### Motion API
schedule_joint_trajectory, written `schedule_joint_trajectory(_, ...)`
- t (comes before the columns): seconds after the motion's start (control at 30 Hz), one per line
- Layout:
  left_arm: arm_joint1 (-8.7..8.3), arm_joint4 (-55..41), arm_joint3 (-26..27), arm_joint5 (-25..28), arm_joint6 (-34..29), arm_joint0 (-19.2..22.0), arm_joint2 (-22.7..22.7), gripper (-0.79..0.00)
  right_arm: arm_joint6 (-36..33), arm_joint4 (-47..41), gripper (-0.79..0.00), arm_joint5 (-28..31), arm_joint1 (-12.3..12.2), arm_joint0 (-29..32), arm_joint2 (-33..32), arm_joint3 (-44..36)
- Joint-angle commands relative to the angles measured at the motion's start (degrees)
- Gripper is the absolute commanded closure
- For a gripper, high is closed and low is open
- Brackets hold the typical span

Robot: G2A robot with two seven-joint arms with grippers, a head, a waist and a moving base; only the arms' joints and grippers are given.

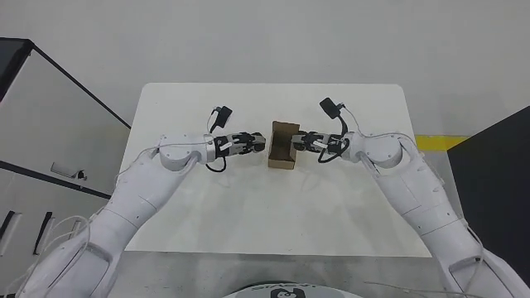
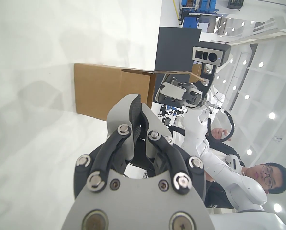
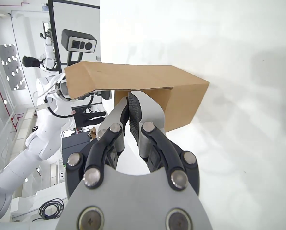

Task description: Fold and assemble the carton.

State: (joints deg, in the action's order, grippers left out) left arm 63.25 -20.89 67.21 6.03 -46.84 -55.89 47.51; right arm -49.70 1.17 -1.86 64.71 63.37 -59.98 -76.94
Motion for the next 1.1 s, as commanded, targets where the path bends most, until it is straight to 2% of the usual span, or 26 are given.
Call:
schedule_joint_trajectory(0.0, 0.53, -0.6, 0.0, 0.3, -0.1, 0.4, -0.7, 0.0, 0.5, 0.4, 0.0, -0.7, 0.1, -0.2, 0.4, 0.4)
schedule_joint_trajectory(0.43, 3.83, -0.2, -3.7, 0.7, 0.6, 2.7, -5.6, 0.0, 1.0, 0.6, 0.0, 0.5, 1.6, -3.8, 4.5, 5.9)
schedule_joint_trajectory(1.07, 5.27, 3.2, -5.9, 0.1, 0.8, 3.4, -5.5, 0.0, -0.5, 0.3, 0.0, 2.0, 2.5, -5.7, 6.1, 6.7)
